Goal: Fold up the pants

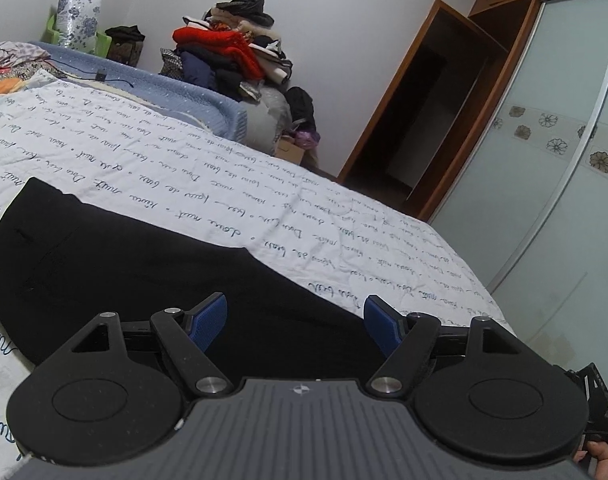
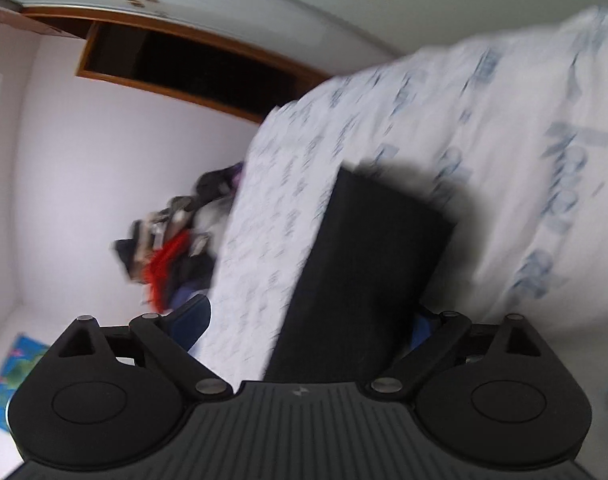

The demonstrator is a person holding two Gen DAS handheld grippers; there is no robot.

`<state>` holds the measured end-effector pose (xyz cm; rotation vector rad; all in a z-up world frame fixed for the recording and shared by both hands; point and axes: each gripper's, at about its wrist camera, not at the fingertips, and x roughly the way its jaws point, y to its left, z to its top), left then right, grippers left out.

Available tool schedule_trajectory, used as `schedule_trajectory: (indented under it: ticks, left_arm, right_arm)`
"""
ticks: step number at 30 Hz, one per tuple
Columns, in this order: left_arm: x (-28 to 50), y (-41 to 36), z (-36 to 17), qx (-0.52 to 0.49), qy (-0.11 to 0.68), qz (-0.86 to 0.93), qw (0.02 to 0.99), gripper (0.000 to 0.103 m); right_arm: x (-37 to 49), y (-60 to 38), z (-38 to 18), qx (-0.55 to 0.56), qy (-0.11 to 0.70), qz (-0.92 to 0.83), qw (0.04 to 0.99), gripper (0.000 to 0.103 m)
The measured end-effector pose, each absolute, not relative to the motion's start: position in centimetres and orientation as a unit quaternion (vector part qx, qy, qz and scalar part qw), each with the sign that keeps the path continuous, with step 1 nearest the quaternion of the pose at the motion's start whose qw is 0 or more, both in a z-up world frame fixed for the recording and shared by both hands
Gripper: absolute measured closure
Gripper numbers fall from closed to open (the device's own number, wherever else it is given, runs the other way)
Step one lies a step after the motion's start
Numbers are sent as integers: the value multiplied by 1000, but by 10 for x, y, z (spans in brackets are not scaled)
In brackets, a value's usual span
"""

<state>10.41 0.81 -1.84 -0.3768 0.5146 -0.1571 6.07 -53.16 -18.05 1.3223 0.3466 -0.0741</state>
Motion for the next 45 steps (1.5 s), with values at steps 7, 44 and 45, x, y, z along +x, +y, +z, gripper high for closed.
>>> schedule_trajectory:
  ticks: [7, 44, 45]
  left_arm:
    - [105, 11, -17, -186, 248, -71, 948, 24]
    - [219, -104, -91, -331, 453, -309, 768, 12]
    - [227, -110, -98, -347, 476, -308, 748, 12]
  right_arm:
    - [62, -528, -197, 616, 123, -101, 772, 64]
    - [99, -333, -150, 110, 271, 53, 955, 97]
    - [98, -328, -149, 104, 270, 51, 956, 97]
